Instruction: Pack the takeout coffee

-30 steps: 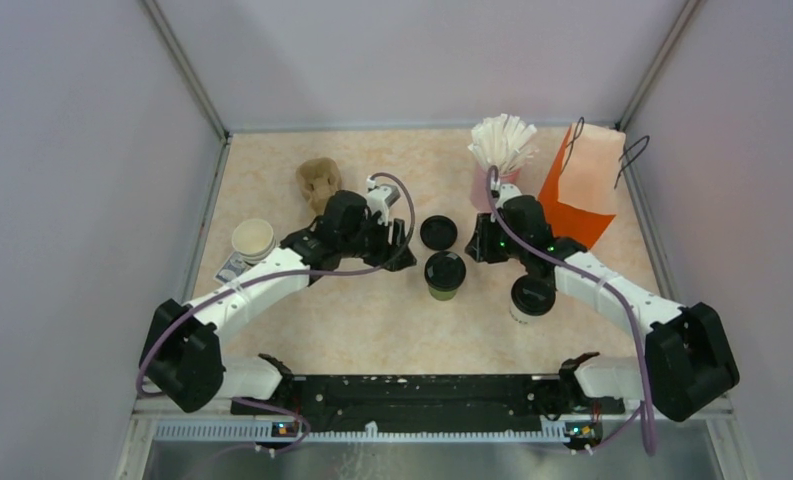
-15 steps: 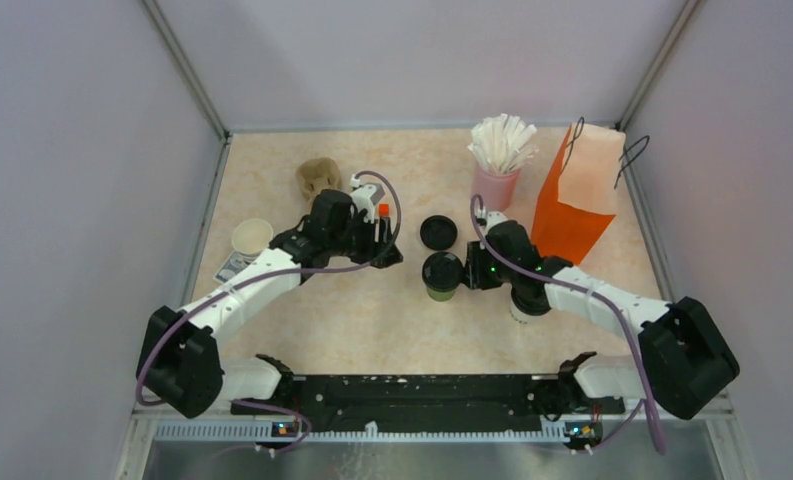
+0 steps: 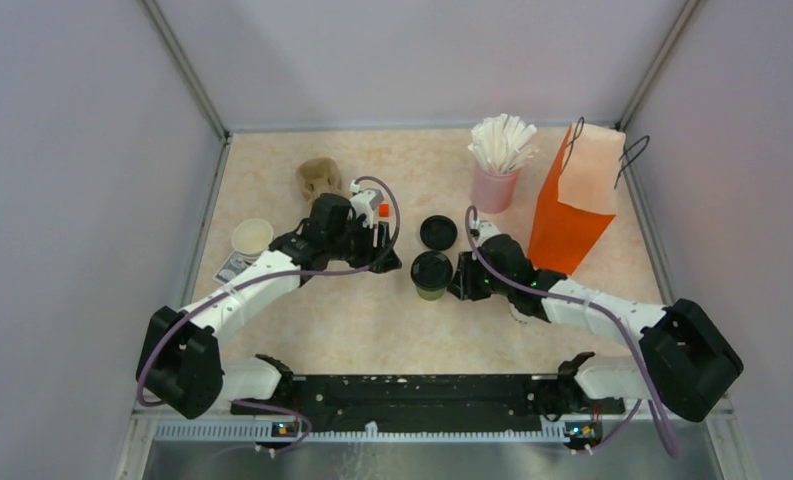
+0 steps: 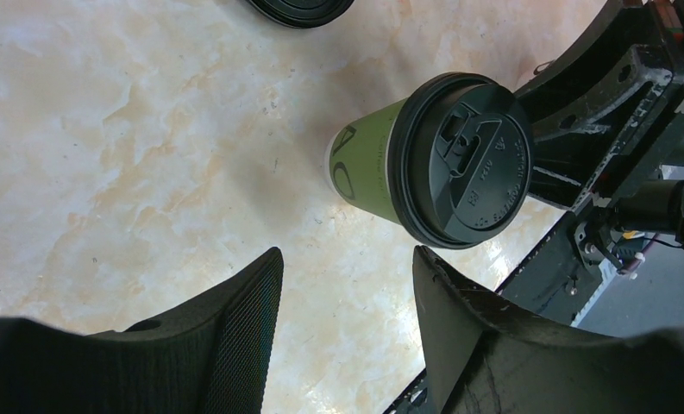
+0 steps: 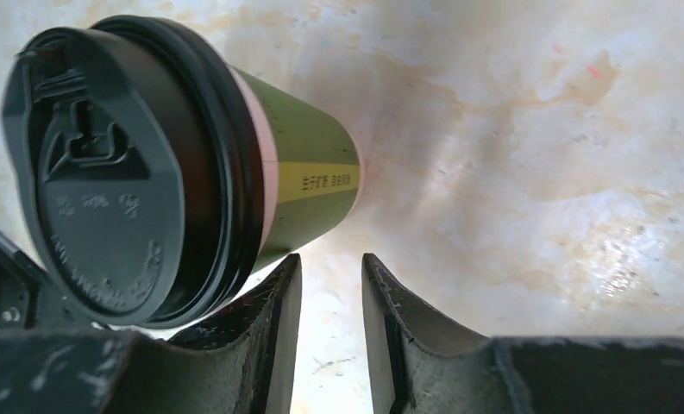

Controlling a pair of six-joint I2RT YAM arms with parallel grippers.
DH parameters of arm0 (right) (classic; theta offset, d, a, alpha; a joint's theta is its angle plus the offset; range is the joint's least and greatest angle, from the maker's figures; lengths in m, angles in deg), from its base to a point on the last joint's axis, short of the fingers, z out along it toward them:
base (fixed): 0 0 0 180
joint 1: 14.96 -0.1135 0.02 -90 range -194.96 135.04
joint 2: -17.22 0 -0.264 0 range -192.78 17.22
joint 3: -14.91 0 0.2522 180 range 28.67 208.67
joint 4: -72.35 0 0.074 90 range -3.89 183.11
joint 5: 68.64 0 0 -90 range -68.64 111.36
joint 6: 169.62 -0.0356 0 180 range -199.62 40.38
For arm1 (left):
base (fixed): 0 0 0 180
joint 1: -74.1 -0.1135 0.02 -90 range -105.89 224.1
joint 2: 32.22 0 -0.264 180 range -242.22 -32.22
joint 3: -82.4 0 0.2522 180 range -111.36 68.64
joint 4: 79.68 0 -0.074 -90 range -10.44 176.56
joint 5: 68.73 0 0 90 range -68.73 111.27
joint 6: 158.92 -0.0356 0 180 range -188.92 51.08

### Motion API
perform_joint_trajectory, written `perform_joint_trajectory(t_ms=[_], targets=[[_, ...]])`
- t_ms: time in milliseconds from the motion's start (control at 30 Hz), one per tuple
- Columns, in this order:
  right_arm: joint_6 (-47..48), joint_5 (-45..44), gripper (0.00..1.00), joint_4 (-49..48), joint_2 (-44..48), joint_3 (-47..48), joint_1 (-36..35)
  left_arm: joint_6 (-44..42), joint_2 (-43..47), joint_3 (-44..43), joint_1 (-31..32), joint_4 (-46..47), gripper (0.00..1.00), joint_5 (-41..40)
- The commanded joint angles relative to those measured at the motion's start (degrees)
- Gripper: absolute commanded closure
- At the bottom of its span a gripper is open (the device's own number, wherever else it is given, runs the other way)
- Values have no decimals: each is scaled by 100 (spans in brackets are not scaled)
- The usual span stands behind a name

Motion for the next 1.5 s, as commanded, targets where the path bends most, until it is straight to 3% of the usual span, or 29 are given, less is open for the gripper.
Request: perform_joint_trajectory(t_ms=[0, 367, 567, 733, 867, 1067, 1300, 1467], targets=[[-208, -45, 68, -610, -38, 36, -269, -101, 162, 35, -28, 192, 37, 112], [-421, -293, 63, -707, -673, 737, -1474, -118, 73, 7, -98, 192, 37, 62], [-661, 31, 62, 165, 38, 983, -1494, -228, 1, 6, -118, 429, 36, 314], [-492, 537, 69, 721, 877, 1240, -1109, -224, -89, -58, -116, 558, 35, 474], [-256, 655, 78, 641, 998, 1507, -541, -176, -287, -52, -117, 684, 36, 601], [-343, 1442, 88, -149, 302, 1740, 78, -132, -575, -77, -119, 757, 40, 631], [-384, 2033, 90, -826, -600, 1775, 374, -149, -811, -119, -124, 742, 42, 550], [-363, 2062, 91, -1375, -729, 1338, 577, -149, -945, -129, -123, 694, 42, 500]])
